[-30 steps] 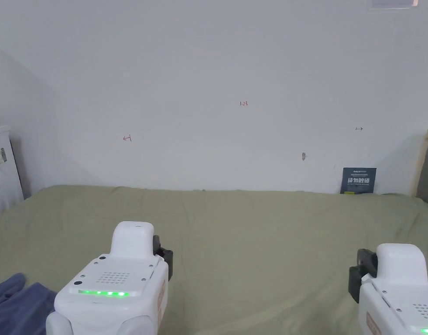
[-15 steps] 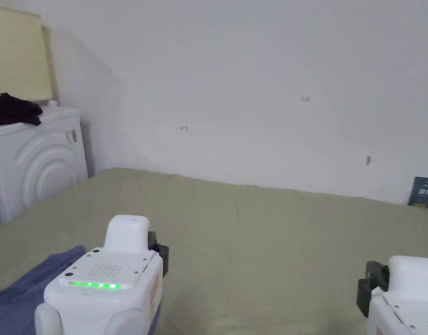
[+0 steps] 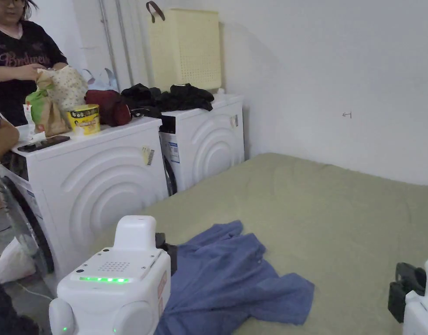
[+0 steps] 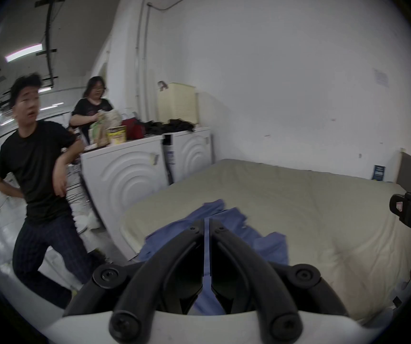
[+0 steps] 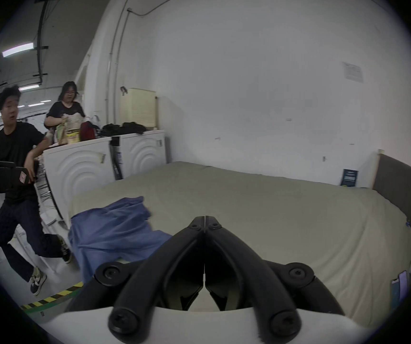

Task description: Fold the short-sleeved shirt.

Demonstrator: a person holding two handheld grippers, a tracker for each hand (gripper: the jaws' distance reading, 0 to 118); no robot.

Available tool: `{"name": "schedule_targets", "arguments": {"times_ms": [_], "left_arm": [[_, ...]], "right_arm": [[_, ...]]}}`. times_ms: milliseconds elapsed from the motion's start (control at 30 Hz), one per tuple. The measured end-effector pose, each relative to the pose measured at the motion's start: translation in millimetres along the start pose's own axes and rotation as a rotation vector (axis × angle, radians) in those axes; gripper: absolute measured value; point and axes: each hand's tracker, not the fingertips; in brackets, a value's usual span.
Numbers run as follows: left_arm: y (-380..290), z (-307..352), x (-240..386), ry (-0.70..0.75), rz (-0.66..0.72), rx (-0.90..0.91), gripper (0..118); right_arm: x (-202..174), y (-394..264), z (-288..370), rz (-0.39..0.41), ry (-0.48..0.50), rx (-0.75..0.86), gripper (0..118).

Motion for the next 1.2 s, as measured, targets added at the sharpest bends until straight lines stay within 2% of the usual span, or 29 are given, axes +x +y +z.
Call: {"name": "schedule_targets", "arguments": {"times_ms": [200,467,633,900,1067,1100,1133,1167,1200], "left_arm": [[-10.0,-11.2,-16.6,0.016,0.024,-0.023,1],[-21.0,-52.6,9.8,-0.049,-0.018,-0.076,1],[-28.2,-103.3,34.0,-0.112,-0.041,-0.141,1],[-57.8,-209.2,77.7,-0.188,-0.104,-0.340,1],[-76.4,-266.9,83.7,-0.247,-0.099,-0.558,2],[-78.2,-275.1,83.2,-0.264,-0.087,-0.562,6],[-79.7,-284.9,82.3,-0.273,-0.079,-0.595,39],[-81.0,-294.3,80.7,-0.265,-0.069,-0.630,87],[-85.0,-307.2,79.6,-0.271,-0.049,-0.684,118]], "right_arm": [[-3.2,-3.0,-4.3,0.013,0.001,-0.019,1],[5.9,-11.0,-12.8,0.013,-0.034,-0.052,1],[9.5,-23.0,-19.9,0.016,-0.056,-0.091,1],[13.4,-43.8,-40.3,-0.003,-0.072,-0.164,1],[12.8,-55.0,-53.9,0.005,-0.070,-0.202,1],[13.2,-57.9,-56.6,0.005,-0.067,-0.210,1],[13.4,-61.0,-59.1,0.007,-0.064,-0.217,1],[13.1,-64.0,-61.5,0.009,-0.066,-0.226,1],[13.4,-67.5,-63.9,0.008,-0.068,-0.239,1]]}}
